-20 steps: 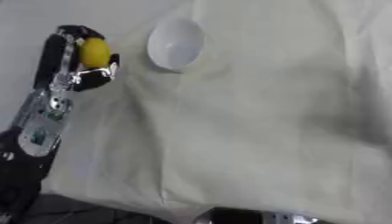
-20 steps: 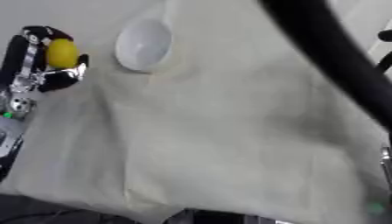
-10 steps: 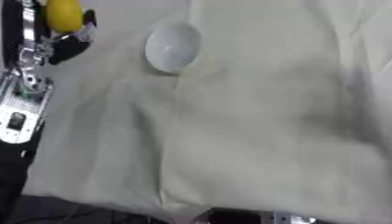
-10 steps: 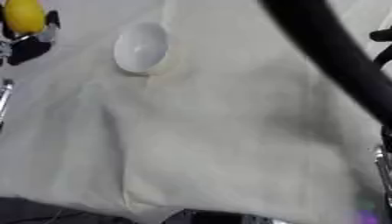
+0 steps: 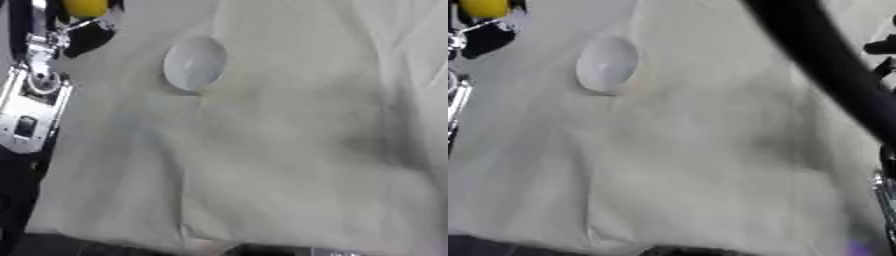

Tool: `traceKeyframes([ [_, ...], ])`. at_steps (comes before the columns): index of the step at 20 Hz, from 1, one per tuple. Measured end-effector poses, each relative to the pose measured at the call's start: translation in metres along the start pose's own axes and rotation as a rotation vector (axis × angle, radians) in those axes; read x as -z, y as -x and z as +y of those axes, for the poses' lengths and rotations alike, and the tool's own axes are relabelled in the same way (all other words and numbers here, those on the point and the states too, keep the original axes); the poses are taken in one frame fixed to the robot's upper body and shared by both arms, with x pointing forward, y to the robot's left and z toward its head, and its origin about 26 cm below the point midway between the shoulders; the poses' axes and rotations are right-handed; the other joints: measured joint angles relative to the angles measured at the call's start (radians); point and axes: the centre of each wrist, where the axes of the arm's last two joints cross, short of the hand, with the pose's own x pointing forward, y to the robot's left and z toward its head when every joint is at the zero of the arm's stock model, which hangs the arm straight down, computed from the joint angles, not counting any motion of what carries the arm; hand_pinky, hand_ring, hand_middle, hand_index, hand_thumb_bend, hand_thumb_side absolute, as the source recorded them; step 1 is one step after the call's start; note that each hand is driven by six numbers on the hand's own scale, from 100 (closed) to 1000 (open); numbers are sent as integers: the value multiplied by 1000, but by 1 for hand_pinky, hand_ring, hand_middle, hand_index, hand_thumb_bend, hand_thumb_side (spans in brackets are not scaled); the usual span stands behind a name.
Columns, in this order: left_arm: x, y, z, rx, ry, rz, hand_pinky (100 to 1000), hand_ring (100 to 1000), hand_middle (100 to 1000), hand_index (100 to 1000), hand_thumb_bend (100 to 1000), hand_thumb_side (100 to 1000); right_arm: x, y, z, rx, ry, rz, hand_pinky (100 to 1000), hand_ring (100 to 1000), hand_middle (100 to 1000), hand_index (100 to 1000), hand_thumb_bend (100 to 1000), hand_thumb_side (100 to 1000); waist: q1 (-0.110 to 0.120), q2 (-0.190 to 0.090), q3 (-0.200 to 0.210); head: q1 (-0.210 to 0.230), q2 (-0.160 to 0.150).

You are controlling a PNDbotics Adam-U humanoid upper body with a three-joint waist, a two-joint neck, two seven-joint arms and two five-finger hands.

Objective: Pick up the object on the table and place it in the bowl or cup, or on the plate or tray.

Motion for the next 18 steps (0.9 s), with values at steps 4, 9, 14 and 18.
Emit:
traceKeyframes([
  [4, 2, -7, -13, -10, 36, -22, 100, 100, 100, 154, 100, 100, 0, 0, 0, 3, -1, 4, 281, 629, 791, 786, 100, 901, 6, 0, -7, 0, 0],
  [9, -2, -9, -28, -8, 95, -41, 100, 100, 100, 158, 100, 100, 1, 0, 0, 8, 0, 0, 281, 627, 787, 785, 100, 899, 8, -1, -13, -1, -1],
  [14, -6, -7, -36, 5, 134, -49, 100, 100, 100, 171, 100, 100, 2, 0, 0, 11, 0, -2, 278, 625, 787, 785, 100, 898, 10, -1, -13, -10, -1],
  [18, -8, -5, -40, 17, 165, -61, 100, 149, 100, 212, 119, 100, 3, 0, 0, 11, 1, -4, 278, 625, 787, 785, 100, 898, 10, -1, -13, -11, -1],
])
